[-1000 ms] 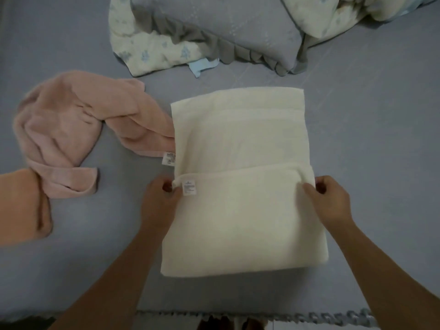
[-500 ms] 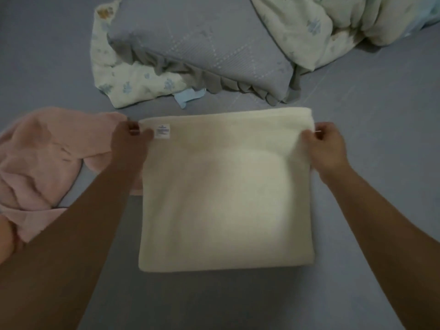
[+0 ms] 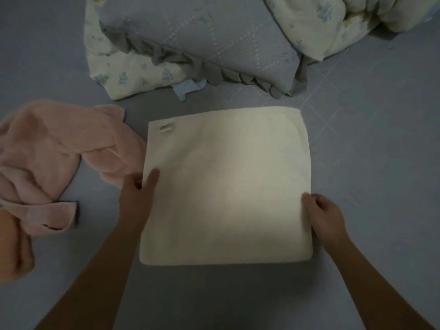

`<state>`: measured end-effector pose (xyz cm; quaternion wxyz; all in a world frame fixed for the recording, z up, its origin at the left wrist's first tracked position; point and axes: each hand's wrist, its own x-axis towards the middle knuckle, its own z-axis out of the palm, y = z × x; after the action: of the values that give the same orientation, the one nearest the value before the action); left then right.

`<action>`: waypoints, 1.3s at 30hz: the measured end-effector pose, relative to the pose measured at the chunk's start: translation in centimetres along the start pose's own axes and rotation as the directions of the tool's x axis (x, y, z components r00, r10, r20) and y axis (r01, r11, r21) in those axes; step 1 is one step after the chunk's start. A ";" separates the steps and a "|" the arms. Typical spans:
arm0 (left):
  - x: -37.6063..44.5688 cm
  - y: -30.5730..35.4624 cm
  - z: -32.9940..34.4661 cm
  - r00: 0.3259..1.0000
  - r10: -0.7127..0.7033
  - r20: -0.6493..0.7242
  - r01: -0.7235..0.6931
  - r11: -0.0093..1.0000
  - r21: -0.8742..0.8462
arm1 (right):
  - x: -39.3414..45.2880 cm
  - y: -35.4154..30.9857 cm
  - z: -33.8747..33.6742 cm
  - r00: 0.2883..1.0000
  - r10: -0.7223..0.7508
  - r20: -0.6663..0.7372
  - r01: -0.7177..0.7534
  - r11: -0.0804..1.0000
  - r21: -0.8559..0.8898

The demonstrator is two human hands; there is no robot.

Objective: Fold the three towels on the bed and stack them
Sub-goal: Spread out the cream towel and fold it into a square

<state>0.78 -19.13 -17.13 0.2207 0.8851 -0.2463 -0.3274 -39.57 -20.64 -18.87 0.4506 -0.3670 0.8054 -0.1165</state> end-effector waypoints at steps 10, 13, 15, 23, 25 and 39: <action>-11.1 -10.2 -0.9 0.983 -0.079 0.168 0.102 0.986 -0.135 | -6.4 6.5 -2.9 0.994 -0.093 0.056 0.093 0.996 0.016; -14.0 -12.3 -0.8 0.959 -0.081 0.273 0.109 0.990 -0.087 | -7.8 9.2 -4.3 0.997 -0.076 0.027 0.076 0.997 -0.023; -16.2 -14.4 -0.3 0.902 -0.155 0.402 0.152 0.988 0.040 | -8.9 12.1 -5.0 0.993 -0.006 0.117 0.028 0.982 -0.188; -13.7 -10.7 0.1 0.921 -0.140 0.362 0.200 0.971 -0.132 | -8.0 10.9 -4.9 0.984 0.038 0.175 -0.009 0.986 -0.165; -10.7 -8.1 0.4 0.935 -0.106 0.338 0.188 0.958 -0.217 | -5.7 7.7 -4.3 0.991 -0.001 0.136 0.006 0.999 -0.033; -3.6 2.5 3.5 0.964 0.237 -0.123 -0.258 0.947 -0.194 | 1.7 -2.0 -5.1 0.949 -0.256 -0.182 0.283 0.949 0.142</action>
<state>-4.80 -19.80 -16.46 0.3633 0.8341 -0.3088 -0.2773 -43.33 -23.91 -16.00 0.3927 -0.4241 0.7689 -0.2735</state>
